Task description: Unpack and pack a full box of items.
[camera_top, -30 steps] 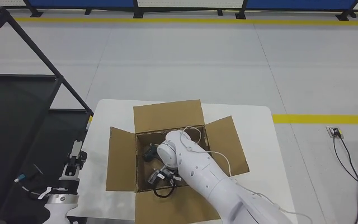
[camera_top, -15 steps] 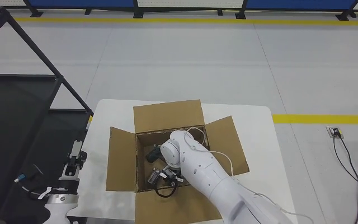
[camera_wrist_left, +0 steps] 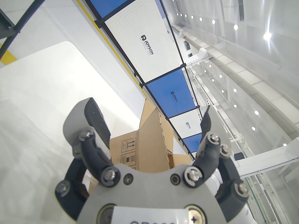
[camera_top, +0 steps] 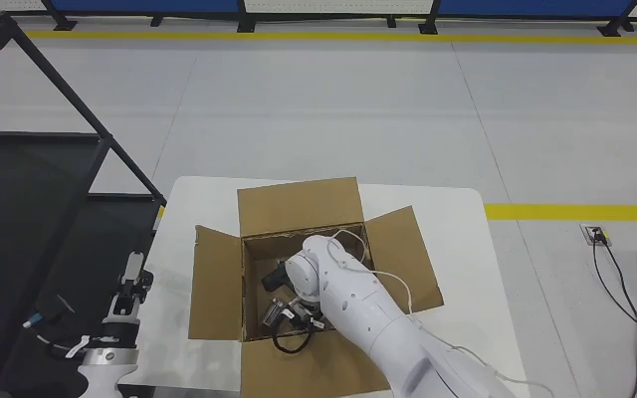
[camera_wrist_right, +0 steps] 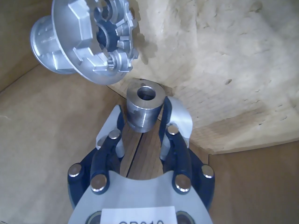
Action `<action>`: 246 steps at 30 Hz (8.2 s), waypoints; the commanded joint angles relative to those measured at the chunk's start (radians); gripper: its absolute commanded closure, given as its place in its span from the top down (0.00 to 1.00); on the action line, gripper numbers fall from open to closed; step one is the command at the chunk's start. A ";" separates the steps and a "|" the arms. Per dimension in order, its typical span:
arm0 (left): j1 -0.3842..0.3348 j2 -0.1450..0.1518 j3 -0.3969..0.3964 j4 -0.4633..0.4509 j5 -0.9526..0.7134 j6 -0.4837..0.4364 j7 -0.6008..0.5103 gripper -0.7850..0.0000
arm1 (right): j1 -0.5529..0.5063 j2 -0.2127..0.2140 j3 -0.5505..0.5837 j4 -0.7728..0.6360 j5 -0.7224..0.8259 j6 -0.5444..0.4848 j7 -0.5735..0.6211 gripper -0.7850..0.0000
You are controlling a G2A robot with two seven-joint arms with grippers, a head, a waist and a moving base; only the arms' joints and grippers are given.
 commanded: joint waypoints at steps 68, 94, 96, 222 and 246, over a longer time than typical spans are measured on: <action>0.019 -0.006 0.080 -0.106 0.093 0.029 0.002 1.00 | -0.944 0.394 0.755 -1.662 -0.208 -0.317 -0.666 0.00; 0.035 -0.014 0.138 -0.200 0.188 0.099 0.063 1.00 | -0.862 0.508 1.342 -1.186 -0.219 -0.234 -0.809 0.00; 0.029 -0.015 0.150 -0.198 0.198 0.103 0.065 1.00 | -0.862 0.508 1.342 -1.186 -0.219 -0.234 -0.809 0.00; 0.070 -0.033 0.083 -0.211 0.140 0.046 0.173 1.00 | -0.379 0.607 0.343 -1.446 -0.289 -0.220 -0.352 1.00; 0.070 -0.033 0.083 -0.211 0.140 0.046 0.173 1.00 | 0.006 0.409 -0.051 -0.684 0.100 -0.322 -0.301 1.00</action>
